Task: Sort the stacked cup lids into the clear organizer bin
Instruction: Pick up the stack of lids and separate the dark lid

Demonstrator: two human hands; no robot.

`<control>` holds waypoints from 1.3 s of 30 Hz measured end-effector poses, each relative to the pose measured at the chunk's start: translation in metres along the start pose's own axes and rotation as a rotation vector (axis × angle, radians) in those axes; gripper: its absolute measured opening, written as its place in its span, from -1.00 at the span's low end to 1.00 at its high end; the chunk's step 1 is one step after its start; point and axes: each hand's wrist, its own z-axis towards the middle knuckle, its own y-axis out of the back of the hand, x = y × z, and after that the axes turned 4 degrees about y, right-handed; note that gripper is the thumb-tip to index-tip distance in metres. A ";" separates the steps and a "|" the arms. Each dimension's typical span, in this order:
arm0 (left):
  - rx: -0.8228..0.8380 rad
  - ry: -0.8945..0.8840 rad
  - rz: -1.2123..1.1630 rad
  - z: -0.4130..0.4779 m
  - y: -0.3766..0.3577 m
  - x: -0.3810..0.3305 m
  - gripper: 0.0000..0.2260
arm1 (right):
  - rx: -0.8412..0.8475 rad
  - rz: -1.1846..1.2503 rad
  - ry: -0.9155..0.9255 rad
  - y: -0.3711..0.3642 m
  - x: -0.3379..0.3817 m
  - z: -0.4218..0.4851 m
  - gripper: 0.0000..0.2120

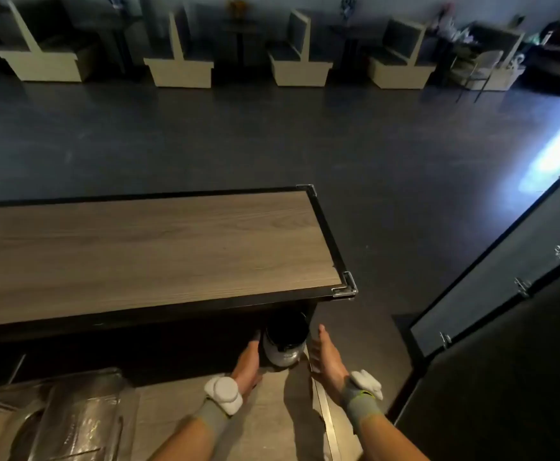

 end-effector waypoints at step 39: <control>-0.127 -0.085 -0.289 -0.049 0.112 0.066 -0.60 | 0.284 -0.153 -0.198 -0.117 -0.049 -0.072 -0.61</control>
